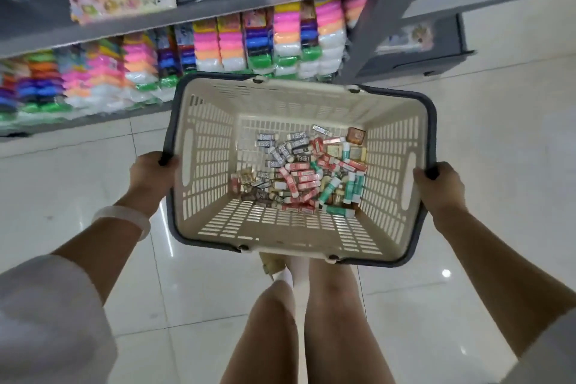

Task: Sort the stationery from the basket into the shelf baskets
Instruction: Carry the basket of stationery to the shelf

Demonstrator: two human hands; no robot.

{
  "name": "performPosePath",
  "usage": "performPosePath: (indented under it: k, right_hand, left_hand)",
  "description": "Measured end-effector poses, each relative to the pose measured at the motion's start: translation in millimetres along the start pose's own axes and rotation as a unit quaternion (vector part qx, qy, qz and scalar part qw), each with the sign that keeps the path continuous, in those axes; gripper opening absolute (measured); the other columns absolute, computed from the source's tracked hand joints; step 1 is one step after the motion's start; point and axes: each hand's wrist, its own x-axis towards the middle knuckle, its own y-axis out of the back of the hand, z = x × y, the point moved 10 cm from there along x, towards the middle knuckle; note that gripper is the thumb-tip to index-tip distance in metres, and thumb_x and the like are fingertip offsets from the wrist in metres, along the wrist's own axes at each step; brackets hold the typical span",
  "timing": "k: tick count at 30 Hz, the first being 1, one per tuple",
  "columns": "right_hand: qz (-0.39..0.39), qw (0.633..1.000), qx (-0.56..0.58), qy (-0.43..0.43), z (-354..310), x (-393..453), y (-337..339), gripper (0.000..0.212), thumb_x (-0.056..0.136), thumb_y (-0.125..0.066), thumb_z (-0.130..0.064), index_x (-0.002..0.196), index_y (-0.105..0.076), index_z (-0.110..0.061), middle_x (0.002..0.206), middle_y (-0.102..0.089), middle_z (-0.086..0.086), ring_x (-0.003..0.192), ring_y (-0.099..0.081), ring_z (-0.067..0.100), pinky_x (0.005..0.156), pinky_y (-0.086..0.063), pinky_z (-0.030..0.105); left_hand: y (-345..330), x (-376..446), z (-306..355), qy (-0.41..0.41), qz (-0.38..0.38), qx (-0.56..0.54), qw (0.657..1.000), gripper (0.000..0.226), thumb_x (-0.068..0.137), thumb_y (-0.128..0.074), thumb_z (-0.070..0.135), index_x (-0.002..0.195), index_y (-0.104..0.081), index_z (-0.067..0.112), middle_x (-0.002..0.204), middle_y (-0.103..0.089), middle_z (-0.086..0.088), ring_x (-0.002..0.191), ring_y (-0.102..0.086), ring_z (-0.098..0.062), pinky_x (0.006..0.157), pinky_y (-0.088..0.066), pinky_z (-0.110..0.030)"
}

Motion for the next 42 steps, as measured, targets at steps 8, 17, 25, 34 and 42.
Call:
performPosePath:
  k: [8,17,25,34,42]
  right_hand:
    - [0.064,0.984,0.134,-0.099,108,-53,192,0.025,0.087,-0.053,-0.017,0.107,-0.055,-0.002,0.094,-0.058,0.017,0.088,-0.058,0.034,0.078,-0.05,0.045]
    - [0.104,0.959,0.22,-0.148,214,-1,391,0.03,0.091,-0.048,-0.027,0.107,-0.056,-0.003,0.089,-0.061,0.009,0.078,-0.059,0.025,0.064,-0.049,0.032]
    - [0.199,0.941,0.225,-0.153,247,92,573,0.035,0.09,-0.041,-0.036,0.09,-0.059,-0.005,0.079,-0.057,0.009,0.075,-0.052,0.025,0.065,-0.044,0.031]
    - [0.26,0.915,0.255,-0.175,239,229,706,0.038,0.094,-0.041,-0.033,0.106,-0.059,-0.001,0.09,-0.056,0.01,0.081,-0.052,0.023,0.071,-0.041,0.031]
    - [0.224,0.921,0.283,-0.144,176,376,787,0.03,0.092,-0.047,-0.024,0.108,-0.06,-0.003,0.093,-0.058,0.008,0.078,-0.056,0.022,0.072,-0.042,0.029]
  left_hand:
    - [-34,-122,185,-0.178,-0.101,0.148,0.967,0.042,0.098,-0.038,0.026,0.102,-0.052,-0.013,0.101,-0.058,-0.034,0.096,-0.055,-0.046,0.079,-0.044,-0.043]
    - [-139,-242,415,-0.239,-0.147,0.109,0.954,0.025,0.094,-0.045,0.018,0.104,-0.059,0.0,0.1,-0.061,-0.022,0.096,-0.057,-0.037,0.073,-0.037,-0.034]
    - [-219,-296,631,-0.304,-0.174,0.088,0.932,0.025,0.094,-0.047,0.02,0.109,-0.059,0.005,0.093,-0.061,-0.013,0.088,-0.059,-0.031,0.072,-0.046,-0.035]
    - [-304,-288,847,-0.27,-0.184,0.044,0.944,0.031,0.091,-0.046,0.016,0.119,-0.053,0.004,0.103,-0.06,-0.013,0.088,-0.059,-0.027,0.072,-0.048,-0.035]
    - [-320,-235,1014,-0.229,-0.18,0.008,0.957,0.026,0.087,-0.05,0.018,0.109,-0.059,0.005,0.092,-0.057,-0.008,0.086,-0.055,-0.025,0.079,-0.048,-0.033]
